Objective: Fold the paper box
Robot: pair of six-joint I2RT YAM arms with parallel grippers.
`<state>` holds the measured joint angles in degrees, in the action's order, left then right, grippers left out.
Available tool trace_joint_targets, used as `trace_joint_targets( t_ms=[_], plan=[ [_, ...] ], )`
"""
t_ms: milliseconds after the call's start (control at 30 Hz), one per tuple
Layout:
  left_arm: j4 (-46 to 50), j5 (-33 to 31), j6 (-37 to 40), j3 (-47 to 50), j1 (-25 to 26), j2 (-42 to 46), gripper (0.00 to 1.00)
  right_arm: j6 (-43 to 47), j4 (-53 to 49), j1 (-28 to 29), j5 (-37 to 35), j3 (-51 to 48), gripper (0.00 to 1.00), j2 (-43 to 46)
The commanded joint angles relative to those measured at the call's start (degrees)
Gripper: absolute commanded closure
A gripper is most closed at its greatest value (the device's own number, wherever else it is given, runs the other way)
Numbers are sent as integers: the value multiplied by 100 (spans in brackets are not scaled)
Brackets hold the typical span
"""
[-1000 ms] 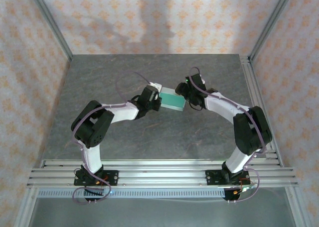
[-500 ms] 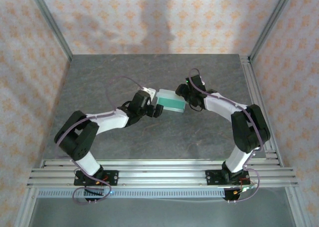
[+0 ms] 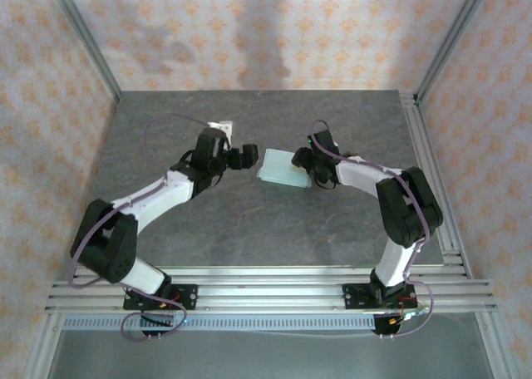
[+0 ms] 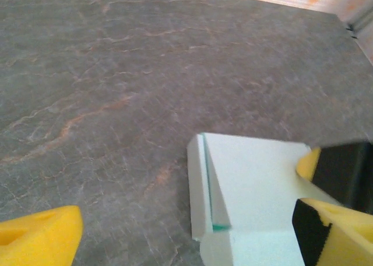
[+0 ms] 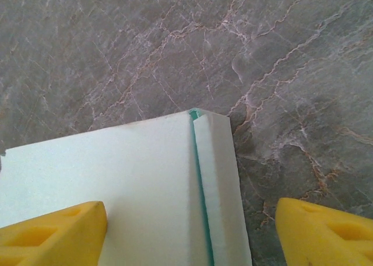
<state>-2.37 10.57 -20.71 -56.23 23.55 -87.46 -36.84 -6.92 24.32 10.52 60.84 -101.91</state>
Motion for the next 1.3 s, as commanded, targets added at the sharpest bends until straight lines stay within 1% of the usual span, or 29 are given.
trace_joint_targets(
  t_ms=[0,167,300,367,500,567,667,833,1000,1067,1167,1267],
  plan=[
    [1074,264,-402,-538,0,-563,10,247,-103,-31,-127,-29,26,-205],
    [1803,846,-366,-1462,31,-1603,17,595,-363,-27,-256,76,35,-288],
    [2108,1023,-294,-1948,101,-2139,24,805,-419,-26,-188,145,38,-279],
    [2170,1118,-323,-2133,111,-2461,30,866,-429,-25,-133,183,41,-290],
    [2202,1255,-382,-2336,114,-2777,41,954,-430,-32,24,274,45,-361],
    [2243,1207,-410,-2354,115,-2798,51,1010,-452,-36,63,331,47,-419],
    [2279,1184,-412,-2316,114,-2779,55,1082,-547,-42,104,428,49,-499],
    [2173,1160,-464,-2161,115,-2665,55,1166,-522,-69,262,476,50,-370],
    [2039,1205,-557,-2088,111,-2594,53,948,-26,-158,197,100,39,73],
    [1971,1236,-588,-2083,115,-2529,47,823,194,-219,226,-76,36,205],
    [1873,1296,-627,-2092,89,-2444,40,624,423,-303,372,-255,35,302],
    [1812,1338,-645,-2135,33,-2438,37,551,533,-347,428,-352,35,333]
  ],
)
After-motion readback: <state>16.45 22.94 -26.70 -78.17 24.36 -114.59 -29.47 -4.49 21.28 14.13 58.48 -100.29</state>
